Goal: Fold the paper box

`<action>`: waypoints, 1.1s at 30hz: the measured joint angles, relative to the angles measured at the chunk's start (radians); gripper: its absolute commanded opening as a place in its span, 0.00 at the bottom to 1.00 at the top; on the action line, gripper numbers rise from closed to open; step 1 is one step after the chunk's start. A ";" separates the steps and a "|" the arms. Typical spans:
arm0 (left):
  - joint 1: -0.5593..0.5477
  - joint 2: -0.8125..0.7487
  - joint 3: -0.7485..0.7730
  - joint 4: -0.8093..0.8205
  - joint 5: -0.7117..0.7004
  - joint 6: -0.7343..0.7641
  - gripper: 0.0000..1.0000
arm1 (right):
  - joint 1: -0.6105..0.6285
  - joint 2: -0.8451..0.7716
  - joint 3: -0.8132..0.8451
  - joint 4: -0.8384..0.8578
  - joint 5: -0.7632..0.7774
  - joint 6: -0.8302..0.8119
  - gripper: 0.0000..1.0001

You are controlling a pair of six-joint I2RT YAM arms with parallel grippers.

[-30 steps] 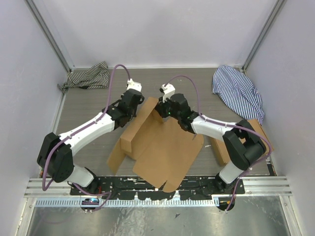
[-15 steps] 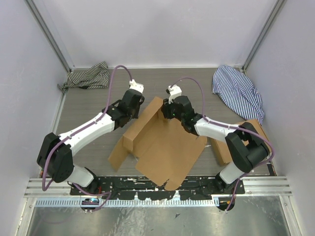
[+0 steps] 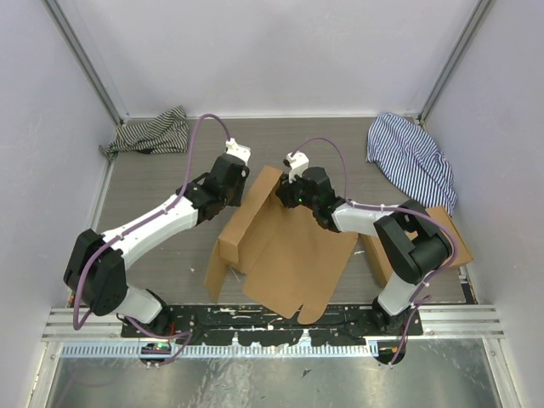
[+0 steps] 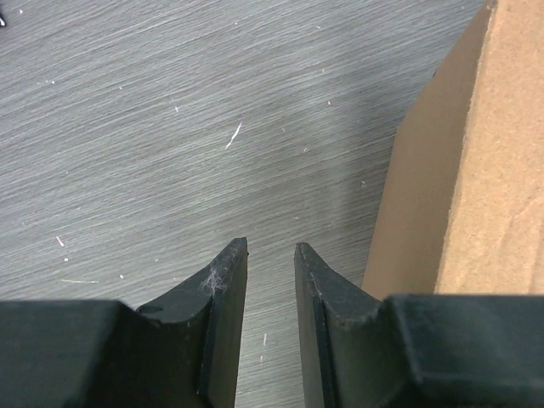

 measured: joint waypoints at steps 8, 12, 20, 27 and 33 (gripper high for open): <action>0.005 0.000 0.000 0.011 -0.006 0.005 0.36 | 0.003 0.014 -0.011 0.043 0.011 -0.044 0.01; 0.005 0.000 0.000 0.012 -0.022 0.010 0.44 | 0.005 0.011 -0.019 0.054 0.040 -0.043 0.01; 0.028 -0.013 0.000 -0.001 -0.145 0.015 0.61 | -0.004 -0.040 -0.028 -0.014 0.154 -0.014 0.01; 0.129 -0.153 -0.020 0.047 -0.163 -0.032 0.62 | -0.083 -0.143 -0.074 -0.077 0.266 0.024 0.01; 0.175 -0.173 -0.129 0.173 -0.162 -0.049 0.61 | -0.140 -0.175 -0.106 -0.088 0.306 0.045 0.01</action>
